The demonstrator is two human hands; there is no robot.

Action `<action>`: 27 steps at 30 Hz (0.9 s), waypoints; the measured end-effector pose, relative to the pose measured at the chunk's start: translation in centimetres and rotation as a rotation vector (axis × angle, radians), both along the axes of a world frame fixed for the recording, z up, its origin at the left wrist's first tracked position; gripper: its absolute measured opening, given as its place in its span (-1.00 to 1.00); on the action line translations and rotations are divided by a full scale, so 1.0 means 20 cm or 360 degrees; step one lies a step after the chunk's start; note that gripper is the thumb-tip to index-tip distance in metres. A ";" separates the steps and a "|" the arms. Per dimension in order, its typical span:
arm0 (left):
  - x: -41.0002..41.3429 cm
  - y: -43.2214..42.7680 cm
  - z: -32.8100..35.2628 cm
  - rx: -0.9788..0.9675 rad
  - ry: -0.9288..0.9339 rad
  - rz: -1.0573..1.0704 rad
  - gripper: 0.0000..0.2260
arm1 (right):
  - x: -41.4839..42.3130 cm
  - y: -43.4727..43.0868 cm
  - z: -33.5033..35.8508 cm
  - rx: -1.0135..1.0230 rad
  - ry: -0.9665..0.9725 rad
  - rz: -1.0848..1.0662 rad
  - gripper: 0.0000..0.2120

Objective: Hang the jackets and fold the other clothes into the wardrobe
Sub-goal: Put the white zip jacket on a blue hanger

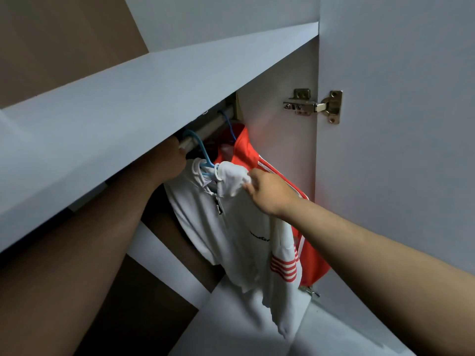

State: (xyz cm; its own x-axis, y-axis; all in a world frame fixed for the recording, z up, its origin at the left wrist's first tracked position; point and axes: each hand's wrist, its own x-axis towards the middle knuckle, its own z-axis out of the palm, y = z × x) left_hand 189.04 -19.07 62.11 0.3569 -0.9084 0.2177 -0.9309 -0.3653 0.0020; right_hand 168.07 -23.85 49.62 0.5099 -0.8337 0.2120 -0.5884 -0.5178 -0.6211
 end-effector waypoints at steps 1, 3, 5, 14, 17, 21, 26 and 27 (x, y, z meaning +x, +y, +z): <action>0.00 0.00 0.00 -0.0008 -0.0017 -0.0001 -0.70 | -0.04 0.01 -0.02 -0.0020 0.0066 0.0036 -0.81; 0.00 0.01 -0.01 -0.0047 -0.0081 -0.0011 -0.71 | -0.11 0.05 -0.05 -0.0055 0.0158 0.0078 -0.83; 0.00 0.02 -0.02 -0.0111 -0.0170 -0.0033 -0.75 | -0.16 0.09 -0.06 -0.0116 0.0192 0.0126 -0.72; -0.11 0.24 -0.28 -0.0624 -0.0125 -0.0397 -0.50 | -0.36 0.22 -0.02 -0.0293 0.0514 0.0164 -0.43; -0.25 0.36 -0.43 -0.0717 0.0600 -0.0478 -0.54 | -0.43 0.27 -0.05 -0.0263 0.0589 0.0125 -0.41; -0.38 0.46 -0.63 -0.0301 0.0936 -0.0496 -0.63 | -0.58 0.35 -0.13 -0.0149 0.0621 0.0043 -0.43; -0.52 0.51 -0.73 0.0321 0.0901 -0.0555 -0.57 | -0.87 0.48 -0.25 0.0009 0.0764 -0.0077 -0.37; -0.57 0.51 -0.74 0.0347 0.0887 -0.0576 -0.57 | -0.94 0.52 -0.26 0.0050 0.0772 -0.0113 -0.36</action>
